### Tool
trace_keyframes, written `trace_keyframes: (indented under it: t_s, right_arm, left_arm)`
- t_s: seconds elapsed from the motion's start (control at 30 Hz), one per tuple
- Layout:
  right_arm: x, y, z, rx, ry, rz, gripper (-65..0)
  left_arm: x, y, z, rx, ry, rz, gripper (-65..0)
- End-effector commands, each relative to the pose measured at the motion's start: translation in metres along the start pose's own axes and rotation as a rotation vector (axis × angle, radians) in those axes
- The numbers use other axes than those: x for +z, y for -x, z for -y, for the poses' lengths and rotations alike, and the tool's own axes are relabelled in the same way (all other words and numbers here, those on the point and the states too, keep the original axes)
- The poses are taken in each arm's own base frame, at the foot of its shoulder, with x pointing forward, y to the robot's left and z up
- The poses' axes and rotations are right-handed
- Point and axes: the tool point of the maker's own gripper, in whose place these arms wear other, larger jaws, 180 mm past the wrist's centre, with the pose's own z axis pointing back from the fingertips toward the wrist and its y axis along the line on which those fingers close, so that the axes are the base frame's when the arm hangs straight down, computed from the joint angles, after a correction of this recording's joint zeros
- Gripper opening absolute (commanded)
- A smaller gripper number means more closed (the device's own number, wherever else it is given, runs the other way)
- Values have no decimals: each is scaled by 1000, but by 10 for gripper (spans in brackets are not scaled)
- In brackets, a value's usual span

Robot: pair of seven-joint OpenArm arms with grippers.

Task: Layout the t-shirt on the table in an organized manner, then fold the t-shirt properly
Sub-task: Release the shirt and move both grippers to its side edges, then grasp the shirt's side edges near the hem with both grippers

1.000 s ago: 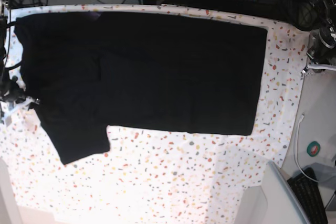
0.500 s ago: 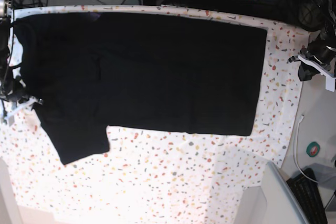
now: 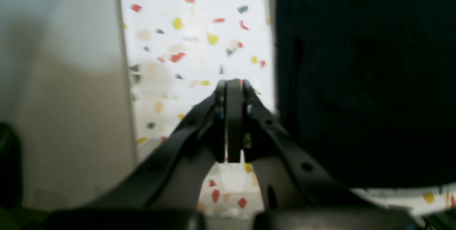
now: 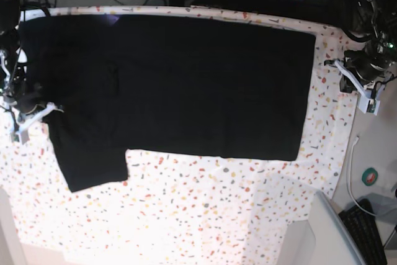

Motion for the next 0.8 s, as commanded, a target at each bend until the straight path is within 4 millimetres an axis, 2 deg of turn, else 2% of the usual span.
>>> trace_keyframes:
  t_s: [0.0,0.17,0.3,0.47,0.57,0.6,0.67,0.7,0.73,0.77]
  right_arm:
    - [10,-22,6,-16,21,66,-650]
    - [46,-19,-2,-85,24,85,-650]
    - [63,-2,-15,-146,14,55,-650]
    - [66,34,-25,-243,-1,-48,-650]
    - [67,42,-31,-288,-16,-75,-650]
    - [69,43,-31,-309,-17,-75,-585]
    - [74,39,-31,-329,-16,-67,-401]
    - [78,29,-31,-321,-17,-44,-314]
    - [80,21,-32,-311,-17,-25,-260]
    - [80,13,-31,-305,-16,-1,-234]
  left_arm:
    - [3,-16,-6,-8,-14,48,-650]
    - [2,-23,-5,-8,-10,64,-650]
    - [2,-27,-8,-5,-18,71,-650]
    - [2,-28,-9,-5,-20,72,-650]
    - [2,-28,-9,-4,-22,68,-650]
    - [2,-28,-9,-3,-21,69,-650]
    - [2,-28,-9,-1,-19,69,-650]
    - [2,-27,-9,-1,-18,68,-583]
    - [2,-26,-9,-1,-18,66,-528]
    - [2,-26,-9,-1,-18,66,-481]
